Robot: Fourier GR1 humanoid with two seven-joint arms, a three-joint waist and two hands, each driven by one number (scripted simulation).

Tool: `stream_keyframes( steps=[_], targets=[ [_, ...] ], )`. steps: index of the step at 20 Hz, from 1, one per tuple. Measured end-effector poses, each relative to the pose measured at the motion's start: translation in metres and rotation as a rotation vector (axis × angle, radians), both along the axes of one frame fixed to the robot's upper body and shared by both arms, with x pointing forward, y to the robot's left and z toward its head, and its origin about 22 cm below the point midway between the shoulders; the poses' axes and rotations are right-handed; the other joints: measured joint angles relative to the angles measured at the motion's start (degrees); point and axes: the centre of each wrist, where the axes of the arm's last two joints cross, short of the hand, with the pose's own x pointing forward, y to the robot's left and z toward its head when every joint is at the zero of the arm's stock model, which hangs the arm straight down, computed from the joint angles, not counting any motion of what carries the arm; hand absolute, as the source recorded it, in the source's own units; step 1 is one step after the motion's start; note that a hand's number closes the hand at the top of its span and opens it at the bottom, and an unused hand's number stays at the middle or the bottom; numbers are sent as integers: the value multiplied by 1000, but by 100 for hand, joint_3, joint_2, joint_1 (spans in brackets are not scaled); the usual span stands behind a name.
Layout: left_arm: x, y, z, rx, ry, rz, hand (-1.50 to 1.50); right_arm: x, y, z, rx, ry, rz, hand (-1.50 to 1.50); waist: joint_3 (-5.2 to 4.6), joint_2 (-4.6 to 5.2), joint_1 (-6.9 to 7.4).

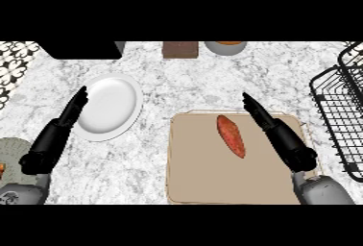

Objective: Pick the sweet potato from the tray and place it in the tiered basket

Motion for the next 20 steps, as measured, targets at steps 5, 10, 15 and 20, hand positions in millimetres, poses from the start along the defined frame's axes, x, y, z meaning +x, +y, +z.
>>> stream_keyframes(
  steps=[5, 10, 15, 20],
  targets=[
    [9, 13, 6, 27, 9, 132, 0, 18, -9, 0, 190, 61, -81, 150, -84, -60, -41],
    [9, 23, 1, 22, 55, 242, 0, 14, -53, -22, 153, 153, -460, -150, -108, -66, -211],
    [13, 16, -5, 11, 92, 291, 0, 4, -69, -21, 94, 203, -688, -150, -123, -98, -177],
    [10, 12, -6, 15, 102, 299, 0, 4, -86, 18, -68, 235, -611, -150, -131, -116, -133]
  ],
)
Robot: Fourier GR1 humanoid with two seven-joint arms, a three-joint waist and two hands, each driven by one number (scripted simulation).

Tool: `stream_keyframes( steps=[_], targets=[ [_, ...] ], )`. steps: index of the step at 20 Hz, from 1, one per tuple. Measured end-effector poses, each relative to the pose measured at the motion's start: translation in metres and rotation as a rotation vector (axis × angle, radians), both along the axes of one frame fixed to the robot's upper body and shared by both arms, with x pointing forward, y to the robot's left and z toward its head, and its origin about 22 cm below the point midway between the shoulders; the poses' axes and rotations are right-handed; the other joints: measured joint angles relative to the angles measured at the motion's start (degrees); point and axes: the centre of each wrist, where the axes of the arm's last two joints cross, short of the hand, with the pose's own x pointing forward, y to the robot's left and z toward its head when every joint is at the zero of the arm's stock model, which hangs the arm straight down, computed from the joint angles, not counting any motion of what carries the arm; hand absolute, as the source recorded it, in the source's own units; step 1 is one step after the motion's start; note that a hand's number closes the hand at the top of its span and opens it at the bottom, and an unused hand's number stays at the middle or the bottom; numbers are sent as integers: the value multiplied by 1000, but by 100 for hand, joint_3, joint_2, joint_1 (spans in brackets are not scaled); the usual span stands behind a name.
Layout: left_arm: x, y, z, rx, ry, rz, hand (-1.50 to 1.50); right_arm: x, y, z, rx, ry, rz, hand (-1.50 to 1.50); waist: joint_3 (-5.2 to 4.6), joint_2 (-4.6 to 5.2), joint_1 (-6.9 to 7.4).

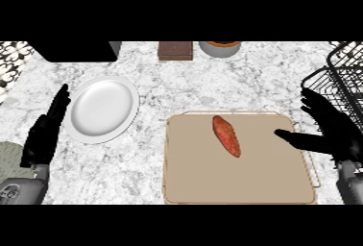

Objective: Pick the sweet potato from the tray and place it in the tiered basket

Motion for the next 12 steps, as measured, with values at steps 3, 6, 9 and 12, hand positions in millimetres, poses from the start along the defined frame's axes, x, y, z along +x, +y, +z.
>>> stream_keyframes(
  steps=[3, 6, 9, 12],
  targets=[
    [1, -2, 5, 0, 2, -11, 0, 7, -3, 25, -128, 92, 133, -150, -5, -4, 59],
    [5, -9, 6, -6, 2, -12, 0, 16, 5, 50, -227, 182, 251, -150, -8, 1, 72],
    [6, -9, 5, 2, 2, -12, 0, 31, 17, 72, -299, 254, 318, -150, -4, 9, 103],
    [8, -11, 8, 3, 7, -15, 0, 49, 32, 85, -329, 308, 341, -150, -3, 12, 110]
  ],
)
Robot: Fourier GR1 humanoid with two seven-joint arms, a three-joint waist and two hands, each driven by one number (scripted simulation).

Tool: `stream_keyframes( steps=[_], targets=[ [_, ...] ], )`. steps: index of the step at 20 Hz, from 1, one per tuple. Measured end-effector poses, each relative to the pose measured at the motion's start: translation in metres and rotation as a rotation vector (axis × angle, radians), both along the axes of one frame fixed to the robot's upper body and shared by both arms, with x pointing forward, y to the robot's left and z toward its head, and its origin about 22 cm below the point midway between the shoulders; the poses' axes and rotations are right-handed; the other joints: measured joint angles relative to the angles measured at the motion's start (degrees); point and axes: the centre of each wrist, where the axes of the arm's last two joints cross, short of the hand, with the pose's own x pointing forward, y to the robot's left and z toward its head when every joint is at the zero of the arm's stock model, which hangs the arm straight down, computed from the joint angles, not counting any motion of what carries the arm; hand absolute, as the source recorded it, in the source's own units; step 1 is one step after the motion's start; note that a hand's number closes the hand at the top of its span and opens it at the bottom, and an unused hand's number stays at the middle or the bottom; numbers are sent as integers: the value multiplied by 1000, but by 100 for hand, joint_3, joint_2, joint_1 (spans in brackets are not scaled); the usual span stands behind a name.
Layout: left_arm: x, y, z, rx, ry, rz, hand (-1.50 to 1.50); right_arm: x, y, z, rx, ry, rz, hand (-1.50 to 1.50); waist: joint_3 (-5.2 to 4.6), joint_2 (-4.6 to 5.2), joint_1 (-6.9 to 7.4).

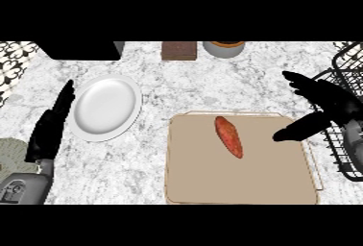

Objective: Pick the sweet potato from the tray and place it in the tiered basket

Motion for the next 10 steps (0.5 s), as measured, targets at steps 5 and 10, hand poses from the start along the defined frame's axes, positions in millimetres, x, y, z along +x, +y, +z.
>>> stream_keyframes(
  steps=[5, 10],
  targets=[
    [0, 1, -2, -7, -3, 6, 0, 21, 30, 5, -41, 92, -1, -150, 3, 0, -13],
    [0, 5, -3, -9, -4, 7, 0, 30, 51, -1, -60, 184, 20, -150, 5, 0, -34]
  ],
)
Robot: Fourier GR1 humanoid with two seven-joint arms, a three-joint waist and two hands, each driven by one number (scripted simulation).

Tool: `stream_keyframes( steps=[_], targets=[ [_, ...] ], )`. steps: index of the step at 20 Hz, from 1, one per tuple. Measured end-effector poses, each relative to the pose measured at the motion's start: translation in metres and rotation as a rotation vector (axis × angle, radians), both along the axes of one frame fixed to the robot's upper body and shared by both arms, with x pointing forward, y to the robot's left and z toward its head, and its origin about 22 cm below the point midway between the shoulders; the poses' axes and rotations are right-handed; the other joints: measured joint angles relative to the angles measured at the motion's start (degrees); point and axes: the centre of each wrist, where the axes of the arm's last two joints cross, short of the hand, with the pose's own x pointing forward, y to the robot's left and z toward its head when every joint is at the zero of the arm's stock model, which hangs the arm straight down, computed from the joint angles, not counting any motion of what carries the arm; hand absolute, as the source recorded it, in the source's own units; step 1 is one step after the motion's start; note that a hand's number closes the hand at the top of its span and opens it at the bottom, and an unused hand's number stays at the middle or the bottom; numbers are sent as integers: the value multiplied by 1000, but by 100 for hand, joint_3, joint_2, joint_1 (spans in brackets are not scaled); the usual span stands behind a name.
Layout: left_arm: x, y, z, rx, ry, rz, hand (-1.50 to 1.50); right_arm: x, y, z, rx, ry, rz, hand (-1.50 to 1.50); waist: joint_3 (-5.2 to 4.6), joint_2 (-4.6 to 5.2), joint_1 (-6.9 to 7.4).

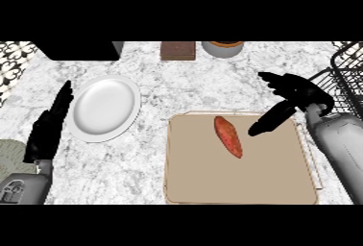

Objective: Pick the sweet potato from the tray and place it in the tiered basket

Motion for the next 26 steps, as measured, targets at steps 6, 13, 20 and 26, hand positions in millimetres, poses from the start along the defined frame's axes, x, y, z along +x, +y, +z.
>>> stream_keyframes(
  steps=[6, 13, 20, 26],
  targets=[
    [2, 5, -1, -2, 4, 0, 0, 4, 21, -18, -48, 57, 23, -150, 1, -1, -10],
    [-6, 2, 2, 3, 3, 2, 0, -1, 24, -33, -84, 84, 49, -150, 2, -7, -20],
    [-3, 6, 0, 1, 9, 9, 0, -16, 39, -42, -164, 58, 87, -150, 1, -7, -37],
    [-4, 6, 3, 5, 8, 6, 0, -25, 44, -38, -202, 19, 99, -150, 2, -8, -37]
  ],
)
